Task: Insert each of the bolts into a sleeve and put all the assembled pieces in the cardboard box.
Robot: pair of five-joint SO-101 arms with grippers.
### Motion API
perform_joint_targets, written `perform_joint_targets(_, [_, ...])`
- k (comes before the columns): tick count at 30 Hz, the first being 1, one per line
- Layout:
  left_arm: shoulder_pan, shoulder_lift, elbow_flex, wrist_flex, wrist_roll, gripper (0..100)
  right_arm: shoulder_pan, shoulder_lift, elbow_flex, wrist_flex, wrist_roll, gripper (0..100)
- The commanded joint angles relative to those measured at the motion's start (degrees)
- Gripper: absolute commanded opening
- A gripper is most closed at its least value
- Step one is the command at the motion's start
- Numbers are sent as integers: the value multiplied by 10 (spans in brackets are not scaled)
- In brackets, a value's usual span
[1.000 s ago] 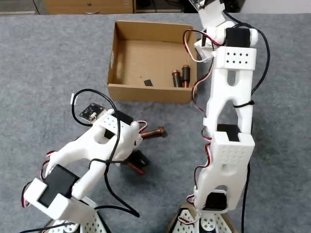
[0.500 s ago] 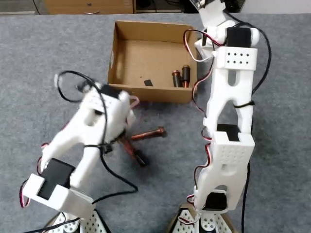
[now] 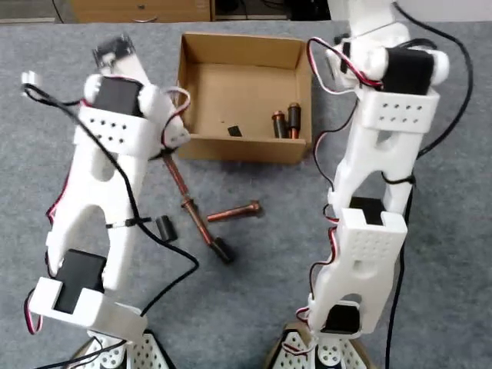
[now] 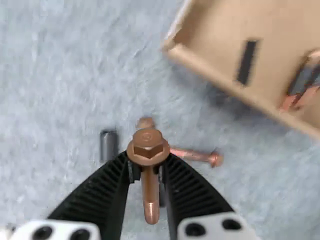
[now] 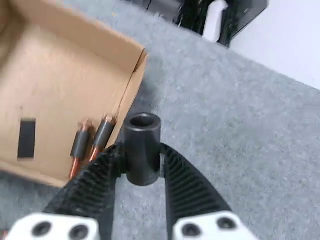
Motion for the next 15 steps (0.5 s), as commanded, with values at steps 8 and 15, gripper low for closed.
perform_joint_targets(8, [-40, -121, -162, 10, -122, 19, 4, -138, 20, 10, -85, 1])
perform_joint_targets(15, [-37, -167, -166, 4, -149, 19, -21, -313, 197, 10, -129, 1])
